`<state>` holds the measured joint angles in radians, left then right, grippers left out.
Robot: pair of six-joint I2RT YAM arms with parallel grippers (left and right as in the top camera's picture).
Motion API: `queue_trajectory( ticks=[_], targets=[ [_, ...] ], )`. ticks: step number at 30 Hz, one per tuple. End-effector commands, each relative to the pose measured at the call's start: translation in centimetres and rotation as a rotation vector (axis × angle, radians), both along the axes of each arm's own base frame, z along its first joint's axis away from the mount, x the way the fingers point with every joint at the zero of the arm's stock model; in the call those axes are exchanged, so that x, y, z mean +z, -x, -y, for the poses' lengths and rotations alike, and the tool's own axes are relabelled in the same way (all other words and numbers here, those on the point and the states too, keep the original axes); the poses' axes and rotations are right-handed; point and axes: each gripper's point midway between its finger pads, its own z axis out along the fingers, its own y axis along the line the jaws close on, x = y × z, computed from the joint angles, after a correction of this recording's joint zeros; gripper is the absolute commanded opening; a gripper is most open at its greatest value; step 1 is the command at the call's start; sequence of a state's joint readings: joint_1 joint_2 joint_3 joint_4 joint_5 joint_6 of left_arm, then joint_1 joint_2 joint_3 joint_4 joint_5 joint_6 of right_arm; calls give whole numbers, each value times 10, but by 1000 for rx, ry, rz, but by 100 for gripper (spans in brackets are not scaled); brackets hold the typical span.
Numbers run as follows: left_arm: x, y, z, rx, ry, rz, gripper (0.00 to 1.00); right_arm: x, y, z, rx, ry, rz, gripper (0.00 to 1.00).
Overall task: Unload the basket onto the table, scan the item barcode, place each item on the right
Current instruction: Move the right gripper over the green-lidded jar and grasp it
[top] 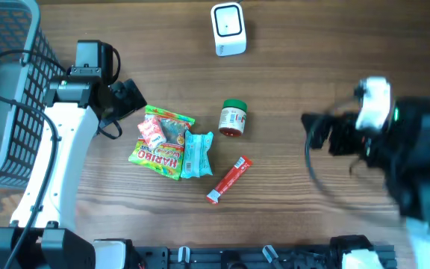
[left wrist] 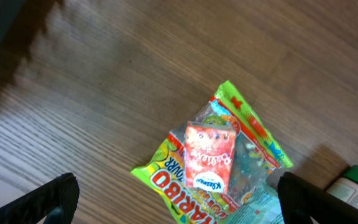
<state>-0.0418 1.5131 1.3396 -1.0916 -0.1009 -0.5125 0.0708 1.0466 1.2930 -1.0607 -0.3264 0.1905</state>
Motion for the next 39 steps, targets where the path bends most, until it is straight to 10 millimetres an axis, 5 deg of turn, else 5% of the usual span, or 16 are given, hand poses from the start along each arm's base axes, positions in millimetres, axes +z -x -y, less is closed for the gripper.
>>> queue_trajectory(
  ticks=[1, 3, 7, 10, 14, 20, 24, 29, 39],
  targets=[
    [-2, -1, -4, -1, -16, -5, 100, 30, -42, -13, 30, -60, -72, 100],
    [-2, -1, -4, -1, -16, -5, 100, 38, -63, -26, 65, -120, -88, 100],
    [-2, -1, -4, -1, -16, -5, 100, 14, -83, -44, 139, -200, -182, 96],
    [-2, -1, -4, -1, -16, -5, 100, -22, -88, -51, 92, -220, -334, 79],
    [-2, -1, -4, -1, -16, -5, 100, -69, -94, -61, -2, -77, -437, 79],
    [-2, -1, -4, -1, -16, -5, 100, -137, -94, -103, -14, 120, -548, 82],
    [-2, -1, -4, -1, -16, -5, 100, -184, -98, -129, 12, 158, -613, 82],
    [-2, -1, -4, -1, -16, -5, 100, -230, -103, -138, 18, 182, -678, 82],
    [-2, -1, -4, -1, -16, -5, 100, -258, -101, -148, 43, 171, -726, 81]
  ],
)
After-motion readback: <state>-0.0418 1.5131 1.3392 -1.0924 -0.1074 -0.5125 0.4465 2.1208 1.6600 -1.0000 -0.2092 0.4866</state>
